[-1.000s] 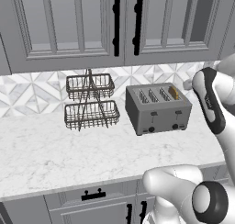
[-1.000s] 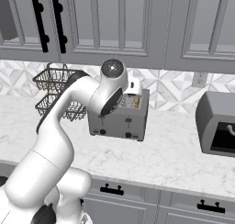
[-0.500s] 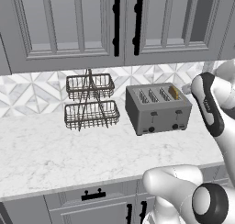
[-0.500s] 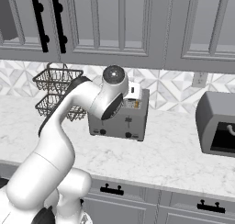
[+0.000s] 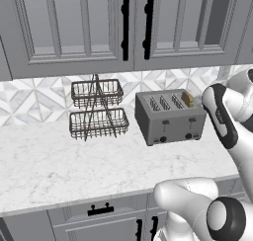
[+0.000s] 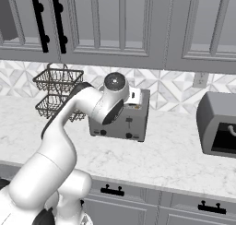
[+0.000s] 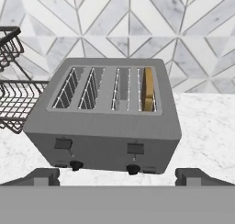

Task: Start the toaster. Once the lever pops up, take the bread to the plate on the dining counter.

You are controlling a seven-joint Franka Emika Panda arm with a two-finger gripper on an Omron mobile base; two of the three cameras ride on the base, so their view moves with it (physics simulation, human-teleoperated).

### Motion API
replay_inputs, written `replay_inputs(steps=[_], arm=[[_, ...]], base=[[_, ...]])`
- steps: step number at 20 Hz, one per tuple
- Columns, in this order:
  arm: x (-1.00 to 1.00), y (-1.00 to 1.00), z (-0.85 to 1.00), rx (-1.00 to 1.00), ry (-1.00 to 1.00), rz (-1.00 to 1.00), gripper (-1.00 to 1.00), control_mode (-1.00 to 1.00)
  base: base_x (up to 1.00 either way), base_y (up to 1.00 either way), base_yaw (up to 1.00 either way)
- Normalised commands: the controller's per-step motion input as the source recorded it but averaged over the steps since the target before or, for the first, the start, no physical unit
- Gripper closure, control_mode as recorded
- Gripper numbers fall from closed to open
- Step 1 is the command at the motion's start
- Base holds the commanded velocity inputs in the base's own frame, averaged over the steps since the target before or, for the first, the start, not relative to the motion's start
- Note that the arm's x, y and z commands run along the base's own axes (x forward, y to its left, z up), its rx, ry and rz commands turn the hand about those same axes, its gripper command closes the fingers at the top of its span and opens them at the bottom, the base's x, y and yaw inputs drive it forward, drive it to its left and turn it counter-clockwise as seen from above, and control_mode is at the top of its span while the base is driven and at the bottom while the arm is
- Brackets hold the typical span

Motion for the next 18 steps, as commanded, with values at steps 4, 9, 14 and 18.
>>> replay_inputs(steps=[4,9,14,18], arm=[[0.19,0.0,0.0,0.0,0.0,0.0,-1.0,-1.0],[0.18,-0.03,0.0,0.0,0.0,0.0,-1.0,-1.0],[0.14,-0.08,-0.01,0.0,0.0,0.0,-1.0,-1.0],[0.12,-0.03,-0.14,0.0,0.0,0.0,-1.0,-1.0]], base=[[0.0,0.0,0.0],[0.0,0.0,0.0],[0.0,0.0,0.0],[0.0,0.0,0.0]])
